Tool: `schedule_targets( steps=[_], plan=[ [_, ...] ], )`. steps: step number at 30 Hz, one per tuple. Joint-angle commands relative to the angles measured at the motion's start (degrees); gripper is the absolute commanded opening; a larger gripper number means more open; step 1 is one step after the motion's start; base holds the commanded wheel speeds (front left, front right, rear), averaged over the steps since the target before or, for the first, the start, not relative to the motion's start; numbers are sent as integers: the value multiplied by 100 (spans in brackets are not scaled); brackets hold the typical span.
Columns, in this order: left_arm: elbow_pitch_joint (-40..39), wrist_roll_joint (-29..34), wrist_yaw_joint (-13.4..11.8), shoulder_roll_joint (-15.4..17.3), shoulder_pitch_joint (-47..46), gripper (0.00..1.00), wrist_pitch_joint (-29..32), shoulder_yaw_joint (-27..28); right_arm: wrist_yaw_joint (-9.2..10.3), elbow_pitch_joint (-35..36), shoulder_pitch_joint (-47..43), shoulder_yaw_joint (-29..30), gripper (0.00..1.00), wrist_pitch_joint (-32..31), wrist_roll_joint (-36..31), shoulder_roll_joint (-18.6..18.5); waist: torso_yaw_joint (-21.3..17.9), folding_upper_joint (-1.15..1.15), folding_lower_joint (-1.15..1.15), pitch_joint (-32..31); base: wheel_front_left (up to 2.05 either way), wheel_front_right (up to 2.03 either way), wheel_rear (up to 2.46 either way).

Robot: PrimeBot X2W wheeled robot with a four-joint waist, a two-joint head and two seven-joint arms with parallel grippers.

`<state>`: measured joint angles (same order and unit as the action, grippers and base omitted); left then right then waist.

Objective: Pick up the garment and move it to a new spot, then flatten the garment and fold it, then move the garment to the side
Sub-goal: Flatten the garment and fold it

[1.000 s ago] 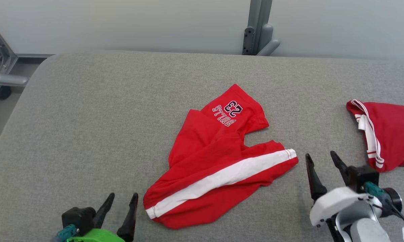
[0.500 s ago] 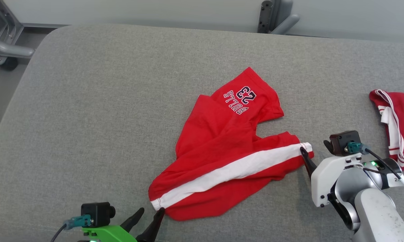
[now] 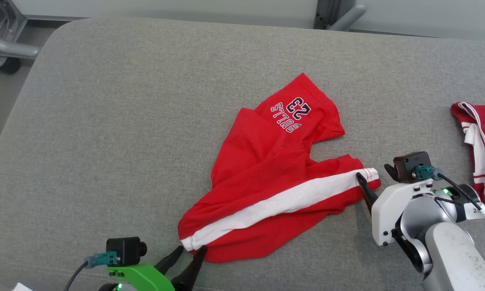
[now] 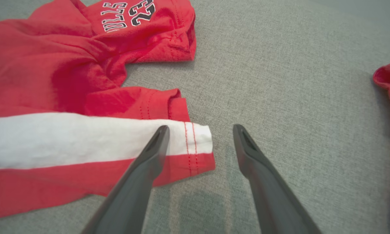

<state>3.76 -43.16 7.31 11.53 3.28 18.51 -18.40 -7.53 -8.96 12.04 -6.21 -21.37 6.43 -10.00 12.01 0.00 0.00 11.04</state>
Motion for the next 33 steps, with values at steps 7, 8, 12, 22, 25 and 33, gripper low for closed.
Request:
schedule_targets(
  steps=[7,8,12,22,25,33],
  plan=[
    [99,-210,26,128,-181,100,-64,-187,9,37,-59,-39,100,-7,59,-42,-48,0,0,26,0,0,0],
    [120,-224,26,142,-192,100,-103,-201,9,40,-66,-44,100,-1,59,-41,-52,0,0,29,0,0,0],
    [201,-278,23,169,-278,100,-213,-261,9,35,-78,-55,100,-13,81,-45,-57,0,0,56,0,0,0],
    [409,-393,23,264,-476,100,-392,-446,9,10,-18,-116,100,-32,126,-53,-57,0,0,131,0,0,0],
    [443,-417,23,299,-535,100,-429,-488,9,-25,24,-143,100,-53,149,-56,-31,0,0,180,0,0,0],
    [511,-509,23,362,-732,50,-584,-696,9,-243,233,-334,0,89,340,-59,-7,0,0,266,0,0,0]
  ],
)
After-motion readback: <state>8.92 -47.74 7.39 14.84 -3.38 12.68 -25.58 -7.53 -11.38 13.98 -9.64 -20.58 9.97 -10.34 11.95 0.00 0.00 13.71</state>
